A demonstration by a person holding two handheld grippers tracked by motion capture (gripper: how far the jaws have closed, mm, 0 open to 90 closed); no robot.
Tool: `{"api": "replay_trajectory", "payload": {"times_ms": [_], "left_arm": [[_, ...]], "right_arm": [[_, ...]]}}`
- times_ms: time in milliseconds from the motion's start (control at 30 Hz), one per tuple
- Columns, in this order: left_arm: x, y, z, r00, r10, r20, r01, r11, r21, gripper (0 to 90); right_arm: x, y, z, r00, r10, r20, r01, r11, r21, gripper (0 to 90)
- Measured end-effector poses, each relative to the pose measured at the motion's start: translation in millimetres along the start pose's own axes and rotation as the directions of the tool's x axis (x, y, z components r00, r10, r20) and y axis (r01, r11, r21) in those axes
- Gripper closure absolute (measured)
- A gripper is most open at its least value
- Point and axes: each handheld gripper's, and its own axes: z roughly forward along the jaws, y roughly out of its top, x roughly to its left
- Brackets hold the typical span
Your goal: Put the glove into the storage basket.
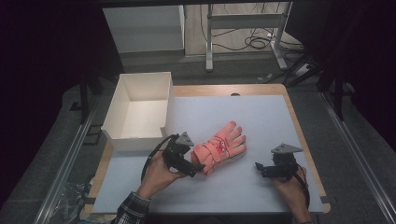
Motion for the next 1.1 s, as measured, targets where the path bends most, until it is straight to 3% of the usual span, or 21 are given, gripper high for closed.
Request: {"api": "replay_trajectory", "payload": {"times_ms": [267,500,667,933,1100], "left_arm": [[-1.6,28.9,21.3,0.9994,0.033,-0.013,-0.033,0.9986,0.042,0.0],[-1.3,45.3,49.5,0.9979,0.063,-0.018,-0.061,0.9919,0.112,0.0],[-1.1,47.1,70.4,0.9976,0.069,-0.005,-0.068,0.9842,0.163,0.0],[1.0,39.3,90.2,0.997,0.074,-0.023,-0.067,0.9727,0.222,0.0],[-0.8,35.1,96.7,0.9963,0.085,-0.011,-0.08,0.9658,0.247,7.0]], "right_arm": [[0.1,0.0,0.0,1.0,0.001,0.0,-0.001,1.0,0.0,9.9],[0.0,0.0,0.0,1.0,0.001,0.0,-0.001,1.0,0.0,9.9],[0.0,-0.1,0.0,1.0,0.0,0.0,0.0,1.0,-0.001,9.9],[0.1,-0.1,0.0,1.0,0.0,0.001,0.0,1.0,-0.001,9.9],[0.1,-0.1,0.0,1.0,0.0,0.001,0.0,1.0,-0.001,9.9]]}}
